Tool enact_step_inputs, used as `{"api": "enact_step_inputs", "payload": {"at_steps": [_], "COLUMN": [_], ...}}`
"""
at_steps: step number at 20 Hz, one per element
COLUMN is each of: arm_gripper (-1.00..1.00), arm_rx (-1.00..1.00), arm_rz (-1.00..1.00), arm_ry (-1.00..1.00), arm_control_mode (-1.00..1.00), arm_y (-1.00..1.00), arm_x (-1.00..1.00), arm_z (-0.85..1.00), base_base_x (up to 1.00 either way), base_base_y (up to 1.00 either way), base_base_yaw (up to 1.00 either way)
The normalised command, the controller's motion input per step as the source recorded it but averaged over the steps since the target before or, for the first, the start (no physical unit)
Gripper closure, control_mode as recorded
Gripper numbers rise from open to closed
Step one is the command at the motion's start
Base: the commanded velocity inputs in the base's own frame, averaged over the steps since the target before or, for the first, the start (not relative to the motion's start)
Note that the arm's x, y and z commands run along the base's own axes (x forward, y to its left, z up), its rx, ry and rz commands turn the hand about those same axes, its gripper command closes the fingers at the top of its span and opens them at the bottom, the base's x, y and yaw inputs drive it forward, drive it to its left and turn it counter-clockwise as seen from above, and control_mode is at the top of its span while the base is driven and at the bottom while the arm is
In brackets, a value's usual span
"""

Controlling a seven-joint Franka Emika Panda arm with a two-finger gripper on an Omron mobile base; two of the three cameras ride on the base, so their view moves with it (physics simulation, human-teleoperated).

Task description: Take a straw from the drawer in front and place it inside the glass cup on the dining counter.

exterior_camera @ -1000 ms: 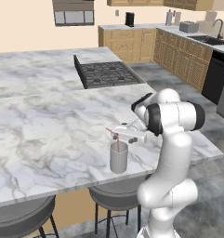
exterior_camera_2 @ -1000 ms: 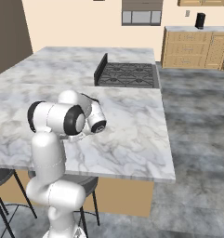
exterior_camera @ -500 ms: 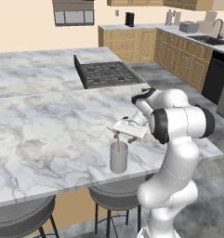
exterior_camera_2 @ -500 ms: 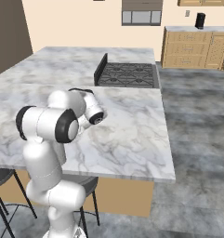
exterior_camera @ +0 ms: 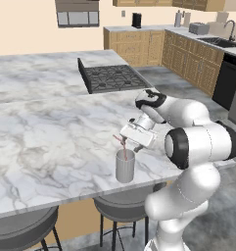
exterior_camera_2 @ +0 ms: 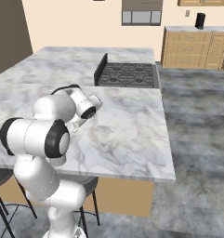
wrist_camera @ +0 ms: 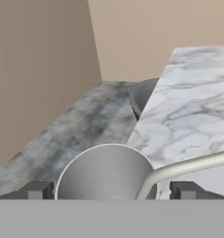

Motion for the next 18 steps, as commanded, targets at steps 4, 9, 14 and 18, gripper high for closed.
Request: {"api": "enact_step_inputs", "payload": {"at_steps": [4,9,14,18], "arm_gripper": [-1.0,-1.0,-1.0,-1.0], "arm_rx": [-0.28,-0.26,-0.19,-0.16], "arm_rz": [-0.1,-0.11,-0.13,-0.13], "arm_ry": [-0.16,-0.12,-0.05,-0.04], "arm_control_mode": [-1.0,-1.0,-1.0,-1.0], "arm_y": [0.0,-0.02,-0.2,-0.26], "arm_x": [0.0,0.0,0.0,-0.14], "arm_z": [-0.01,0.0,0.11,0.17], "base_base_x": [0.0,0.0,0.0,0.0], "base_base_y": [0.0,0.0,0.0,0.0], "base_base_yaw": [0.0,0.0,0.0,0.0]}}
